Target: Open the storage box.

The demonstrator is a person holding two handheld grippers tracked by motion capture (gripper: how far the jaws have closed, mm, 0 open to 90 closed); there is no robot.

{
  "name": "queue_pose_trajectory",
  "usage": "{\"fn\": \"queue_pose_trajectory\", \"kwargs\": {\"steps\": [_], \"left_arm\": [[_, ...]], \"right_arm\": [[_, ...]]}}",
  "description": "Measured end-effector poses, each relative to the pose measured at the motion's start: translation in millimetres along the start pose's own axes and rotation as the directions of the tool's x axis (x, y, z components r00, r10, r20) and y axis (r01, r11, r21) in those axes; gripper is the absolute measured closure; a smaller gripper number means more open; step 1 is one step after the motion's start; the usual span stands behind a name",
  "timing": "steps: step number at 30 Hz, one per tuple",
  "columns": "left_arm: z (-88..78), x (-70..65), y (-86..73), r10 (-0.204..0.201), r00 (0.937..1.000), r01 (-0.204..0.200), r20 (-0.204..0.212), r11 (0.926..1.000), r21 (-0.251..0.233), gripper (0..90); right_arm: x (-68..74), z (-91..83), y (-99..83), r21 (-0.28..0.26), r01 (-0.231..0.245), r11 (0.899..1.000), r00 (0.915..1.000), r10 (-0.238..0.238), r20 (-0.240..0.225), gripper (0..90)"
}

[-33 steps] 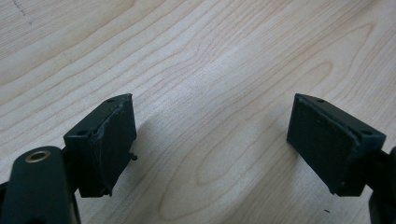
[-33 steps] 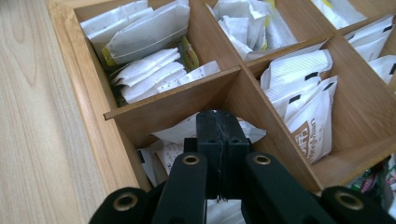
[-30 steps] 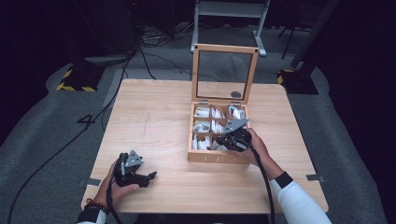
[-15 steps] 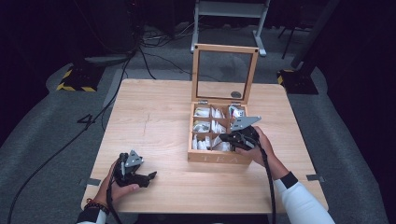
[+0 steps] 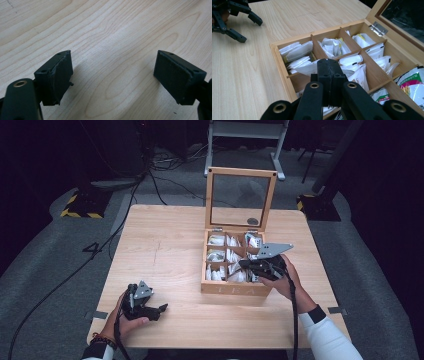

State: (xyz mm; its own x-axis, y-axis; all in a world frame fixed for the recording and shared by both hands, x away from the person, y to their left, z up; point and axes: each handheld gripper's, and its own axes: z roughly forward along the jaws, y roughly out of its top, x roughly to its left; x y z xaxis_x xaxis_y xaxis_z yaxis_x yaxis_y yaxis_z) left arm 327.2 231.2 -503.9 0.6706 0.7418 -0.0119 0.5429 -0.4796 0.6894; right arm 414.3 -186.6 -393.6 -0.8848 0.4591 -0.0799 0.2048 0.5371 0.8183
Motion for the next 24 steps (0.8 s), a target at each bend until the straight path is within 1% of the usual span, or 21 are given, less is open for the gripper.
{"fn": "queue_pose_trajectory", "kwargs": {"steps": [10, 19, 24], "left_arm": [[0.1, 0.0, -0.1, 0.0, 1.0, 0.0, 0.001, 1.0, -0.001, 16.0], [0.1, 0.0, -0.1, 0.0, 1.0, 0.0, 0.001, 1.0, -0.002, 16.0], [0.1, 0.0, -0.1, 0.0, 1.0, 0.0, 0.001, 1.0, -0.002, 16.1]], "right_arm": [[8.5, -20.4, 2.9, -0.051, 0.018, 0.999, 0.9996, -0.019, -0.019, 90.0], [17.9, -34.0, 1.3, -0.074, 0.036, 0.997, 0.9984, -0.039, -0.042, 90.0], [23.4, -38.5, -1.8, -0.072, 0.046, 0.996, 0.9972, -0.05, -0.055, 90.0]]}}
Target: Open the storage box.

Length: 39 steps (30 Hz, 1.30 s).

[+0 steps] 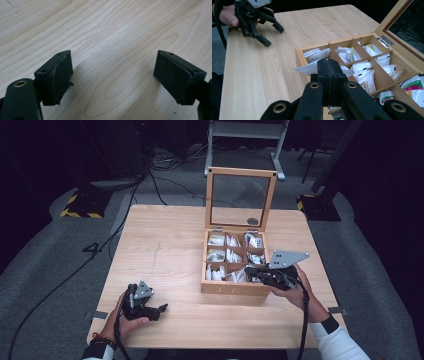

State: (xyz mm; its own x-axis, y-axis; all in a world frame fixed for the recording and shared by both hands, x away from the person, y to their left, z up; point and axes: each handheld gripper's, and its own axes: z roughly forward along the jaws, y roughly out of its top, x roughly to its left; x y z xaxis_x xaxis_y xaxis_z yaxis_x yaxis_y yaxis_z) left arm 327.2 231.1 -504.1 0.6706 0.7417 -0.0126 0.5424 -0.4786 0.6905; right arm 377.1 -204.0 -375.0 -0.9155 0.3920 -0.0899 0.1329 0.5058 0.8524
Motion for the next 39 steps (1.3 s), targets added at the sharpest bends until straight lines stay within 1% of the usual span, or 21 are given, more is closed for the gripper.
{"fn": "queue_pose_trajectory", "kwargs": {"steps": [9, 13, 18, 22, 24, 27, 28, 29, 31, 32, 33, 36, 37, 39], "left_arm": [[0.0, 0.0, 0.0, 0.0, 1.0, 0.0, 0.0, 1.0, 0.0, 16.0], [-0.1, 0.1, 0.1, 0.001, 1.0, -0.001, -0.001, 1.0, 0.002, 16.0], [0.0, 0.1, 0.0, 0.0, 1.0, 0.0, 0.0, 1.0, 0.0, 16.0], [0.0, 0.0, 0.0, 0.0, 1.0, 0.0, 0.0, 1.0, 0.0, 16.0], [0.0, 0.0, 0.0, 0.0, 1.0, 0.0, 0.0, 1.0, 0.0, 16.0], [0.0, 0.1, 0.0, 0.001, 1.0, -0.001, -0.001, 1.0, 0.0, 16.0], [0.0, 0.1, 0.0, 0.001, 1.0, -0.001, -0.001, 1.0, 0.0, 16.0], [-0.1, 0.0, 0.1, 0.001, 1.0, -0.001, -0.001, 1.0, 0.001, 16.0], [0.0, 0.1, 0.0, 0.0, 1.0, 0.0, 0.0, 1.0, 0.0, 16.0], [0.0, 0.1, 0.0, 0.0, 1.0, 0.0, -0.001, 1.0, 0.0, 16.0], [0.0, 0.1, 0.0, 0.001, 1.0, -0.001, -0.001, 1.0, 0.0, 16.0], [0.0, 0.0, 0.0, 0.0, 1.0, 0.0, 0.0, 1.0, 0.0, 16.0], [0.0, 0.0, 0.0, 0.0, 1.0, 0.0, 0.0, 1.0, 0.0, 16.0], [0.0, 0.1, 0.0, 0.001, 1.0, -0.001, -0.001, 1.0, 0.0, 16.0]], "right_arm": [[12.7, -5.6, -10.6, 0.017, 0.019, 1.0, 0.9996, -0.018, -0.02, 90.0], [18.8, -4.8, -17.3, 0.038, 0.033, 0.999, 0.9989, -0.032, -0.034, 90.0], [24.5, -0.5, -28.2, 0.07, 0.037, 0.997, 0.998, -0.033, -0.055, 90.0], [28.5, 7.0, -38.3, 0.104, 0.039, 0.994, 0.9971, -0.032, -0.07, 90.0], [30.3, 11.4, -42.9, 0.114, 0.031, 0.993, 0.9965, -0.021, -0.081, 90.0], [33.8, 19.8, -51.3, 0.14, 0.03, 0.99, 0.9962, -0.018, -0.085, 90.0], [35.1, 22.4, -54.1, 0.154, 0.039, 0.987, 0.9961, -0.027, -0.084, 90.0], [35.9, 24.6, -56.6, 0.159, 0.046, 0.986, 0.9959, -0.033, -0.085, 90.0], [36.4, 27.9, -61.3, 0.153, 0.03, 0.988, 0.9947, -0.015, -0.102, 90.0], [37.1, 30.5, -63.7, 0.161, 0.032, 0.986, 0.9946, -0.016, -0.103, 89.9], [38.7, 33.5, -66.1, 0.173, 0.046, 0.984, 0.9946, -0.029, -0.099, 89.9], [41.3, 41.8, -71.2, 0.201, 0.069, 0.977, 0.9932, -0.048, -0.106, 89.9], [41.7, 43.5, -72.2, 0.201, 0.077, 0.977, 0.9921, -0.056, -0.112, 89.8], [42.6, 46.3, -73.9, 0.204, 0.075, 0.976, 0.9915, -0.052, -0.12, 89.6]]}}
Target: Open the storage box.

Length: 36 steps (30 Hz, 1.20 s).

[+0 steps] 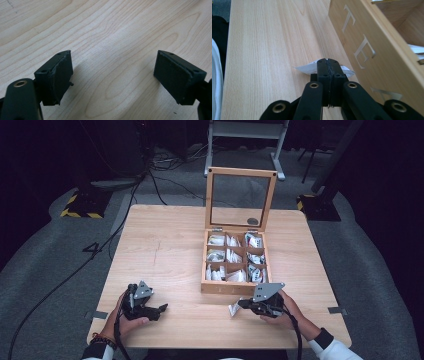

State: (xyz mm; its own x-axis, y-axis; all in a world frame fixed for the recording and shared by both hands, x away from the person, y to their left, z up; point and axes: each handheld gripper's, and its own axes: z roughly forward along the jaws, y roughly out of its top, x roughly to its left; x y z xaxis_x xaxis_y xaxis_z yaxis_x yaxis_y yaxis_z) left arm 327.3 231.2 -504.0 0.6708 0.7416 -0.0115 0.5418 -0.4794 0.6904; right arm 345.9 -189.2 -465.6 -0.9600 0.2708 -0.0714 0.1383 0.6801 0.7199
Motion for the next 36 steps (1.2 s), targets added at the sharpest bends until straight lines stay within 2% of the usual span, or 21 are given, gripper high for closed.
{"fn": "queue_pose_trajectory", "kwargs": {"steps": [3, 9, 14, 20, 21, 25, 30, 36], "left_arm": [[0.0, -0.1, 0.0, -0.001, 1.0, 0.001, 0.0, 1.0, 0.0, 16.0], [0.0, -0.1, 0.0, -0.001, 1.0, 0.001, 0.0, 1.0, 0.0, 16.0], [0.0, -0.1, 0.0, 0.0, 1.0, 0.0, 0.0, 1.0, 0.0, 16.0], [0.0, -0.1, 0.0, -0.001, 1.0, 0.001, 0.0, 1.0, 0.0, 16.0], [0.2, -0.3, -0.1, -0.002, 1.0, 0.002, -0.002, 1.0, -0.002, 16.0], [0.2, -0.9, -0.2, -0.01, 0.9999, 0.01, -0.003, 1.0, -0.002, 16.0], [0.2, -0.9, -0.2, -0.009, 1.0, 0.009, -0.004, 1.0, -0.002, 16.0], [-0.1, -0.9, 0.2, -0.005, 1.0, 0.005, -0.007, 1.0, 0.002, 15.9]], "right_arm": [[0.6, 3.7, -1.7, 0.006, -0.007, 1.0, 1.0, 0.007, -0.006, 88.9], [3.5, 11.5, -5.0, 0.043, 0.007, 0.999, 0.9998, -0.007, -0.018, 83.8], [4.1, 10.8, -8.3, 0.042, -0.016, 0.999, 0.9998, 0.016, -0.011, 76.9], [1.2, -0.5, -18.2, 0.006, -0.032, 0.999, 0.9995, 0.032, -0.004, 62.5], [-0.5, -3.1, -20.1, 0.005, -0.023, 1.0, 0.9997, 0.023, 0.002, 59.9], [-5.0, -12.2, -24.3, -0.013, -0.044, 0.999, 0.999, 0.044, 0.007, 53.7], [-7.2, -22.7, -31.7, 0.002, -0.032, 0.999, 0.9985, 0.032, 0.043, 51.6], [-16.0, -40.0, -44.6, -0.017, -0.073, 0.997, 0.9932, 0.074, 0.09, 46.7]]}}
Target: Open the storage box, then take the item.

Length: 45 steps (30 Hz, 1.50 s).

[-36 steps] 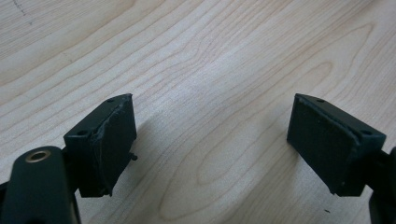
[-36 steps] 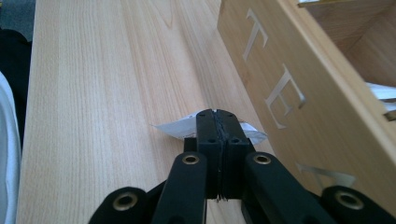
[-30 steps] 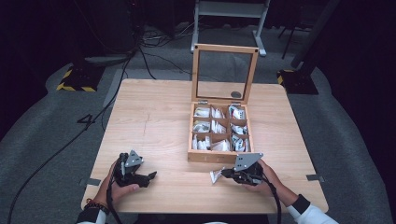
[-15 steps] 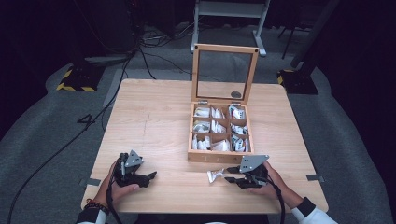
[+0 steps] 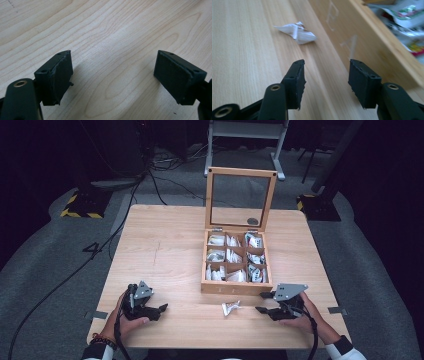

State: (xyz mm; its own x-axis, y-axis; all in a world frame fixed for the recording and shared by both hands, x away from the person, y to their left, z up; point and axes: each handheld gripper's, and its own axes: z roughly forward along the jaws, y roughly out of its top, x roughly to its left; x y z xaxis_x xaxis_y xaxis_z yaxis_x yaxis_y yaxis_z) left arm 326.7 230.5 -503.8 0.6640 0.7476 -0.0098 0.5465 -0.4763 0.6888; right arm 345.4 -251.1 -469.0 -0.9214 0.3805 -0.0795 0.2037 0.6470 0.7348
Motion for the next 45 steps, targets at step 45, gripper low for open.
{"fn": "queue_pose_trajectory", "kwargs": {"steps": [45], "left_arm": [[14.9, 16.1, 33.7, -0.002, 0.9994, 0.002, 0.034, 0.9998, 0.018, 18.6]], "right_arm": [[-81.9, -31.0, -66.3, -0.051, -0.347, 0.937, 0.9007, 0.347, 0.261, 26.3]]}}
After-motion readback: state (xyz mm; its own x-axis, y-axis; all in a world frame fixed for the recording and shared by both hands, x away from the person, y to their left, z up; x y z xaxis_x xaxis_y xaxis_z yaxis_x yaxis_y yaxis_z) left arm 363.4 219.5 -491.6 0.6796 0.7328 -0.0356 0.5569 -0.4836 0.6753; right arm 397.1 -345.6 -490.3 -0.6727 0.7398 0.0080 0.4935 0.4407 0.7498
